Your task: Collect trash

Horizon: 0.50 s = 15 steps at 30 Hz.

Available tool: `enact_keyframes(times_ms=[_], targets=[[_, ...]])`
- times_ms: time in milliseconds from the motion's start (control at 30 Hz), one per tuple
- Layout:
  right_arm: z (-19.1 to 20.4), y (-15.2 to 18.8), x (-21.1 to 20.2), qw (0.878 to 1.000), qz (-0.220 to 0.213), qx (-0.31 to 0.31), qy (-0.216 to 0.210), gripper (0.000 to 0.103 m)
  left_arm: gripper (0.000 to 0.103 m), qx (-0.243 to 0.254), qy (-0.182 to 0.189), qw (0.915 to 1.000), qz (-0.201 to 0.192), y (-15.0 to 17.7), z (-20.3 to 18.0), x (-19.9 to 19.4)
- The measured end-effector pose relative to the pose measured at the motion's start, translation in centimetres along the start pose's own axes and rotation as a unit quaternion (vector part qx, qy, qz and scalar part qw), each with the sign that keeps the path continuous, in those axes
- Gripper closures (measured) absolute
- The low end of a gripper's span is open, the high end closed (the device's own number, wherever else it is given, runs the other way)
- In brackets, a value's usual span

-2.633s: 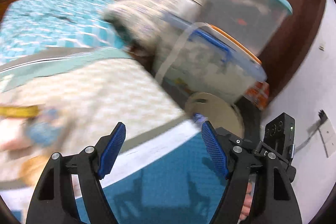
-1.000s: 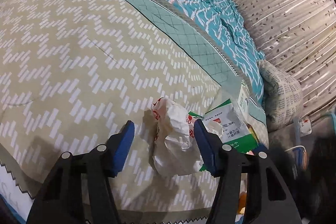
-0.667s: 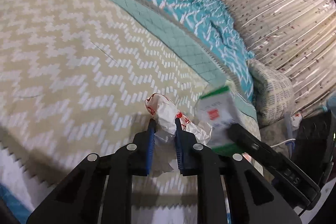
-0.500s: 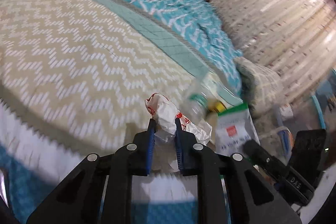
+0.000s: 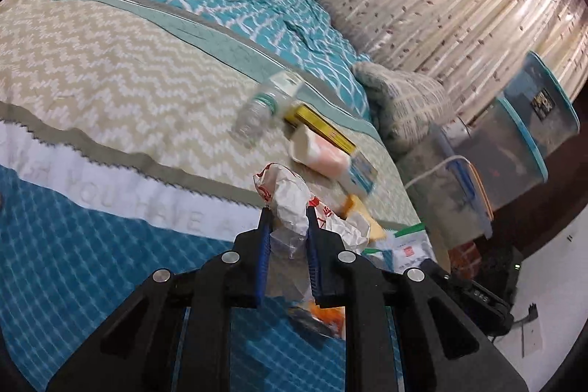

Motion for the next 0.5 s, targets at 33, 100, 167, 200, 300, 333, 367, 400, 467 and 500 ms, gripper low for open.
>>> enact_keyframes(times_ms=[33,100,167,200,300,333,367,400,467,500], targets=[[-0.4,0.1,0.0,1.0,0.0,0.007,-0.001,0.095,0.086,0.007,0.006,1.0,0.001,0.0,-0.7,0.2],[-1.3,0.5,0.0,1.0,0.003,0.023,-0.007,0.095,0.086,0.024,0.017,0.9996,0.005,0.2,-2.2,0.6],[-1.8,0.7,0.0,1.0,0.005,0.027,-0.008,0.095,0.086,0.044,0.029,0.9984,0.017,0.6,-4.1,1.4],[-1.9,0.7,0.0,1.0,0.007,0.029,-0.007,0.095,0.086,0.055,0.036,0.9975,0.028,1.0,-5.1,2.1],[-2.6,1.2,-0.1,0.999,0.009,0.031,0.002,0.095,0.086,0.072,0.058,0.9936,0.065,2.4,-7.5,4.5],[-2.9,1.3,-0.2,0.999,0.01,0.032,0.004,0.094,0.086,0.077,0.062,0.9922,0.076,3.0,-8.1,5.2],[-3.0,1.5,-0.3,0.999,0.011,0.032,0.006,0.094,0.086,0.085,0.065,0.9904,0.087,3.6,-8.8,5.9],[-3.2,1.6,-0.4,0.999,0.012,0.034,0.009,0.092,0.086,0.093,0.066,0.9887,0.097,4.1,-9.4,6.7],[-3.6,1.9,-0.5,0.999,0.016,0.035,0.01,0.092,0.086,0.108,0.07,0.9845,0.12,5.3,-10.5,8.1],[-3.8,2.0,-0.6,0.999,0.019,0.037,0.008,0.092,0.086,0.114,0.07,0.9826,0.128,5.8,-10.9,8.7]])
Point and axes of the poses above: each gripper's, at about its wrist camera, not at the fingertips, and x roughly the way its jaws point, z to its left, y to its underside, the point moved 3 cm from there along x, roughly the way its jaws point, and after that the axes turned 1 degree about z, right-handed, at the moved point
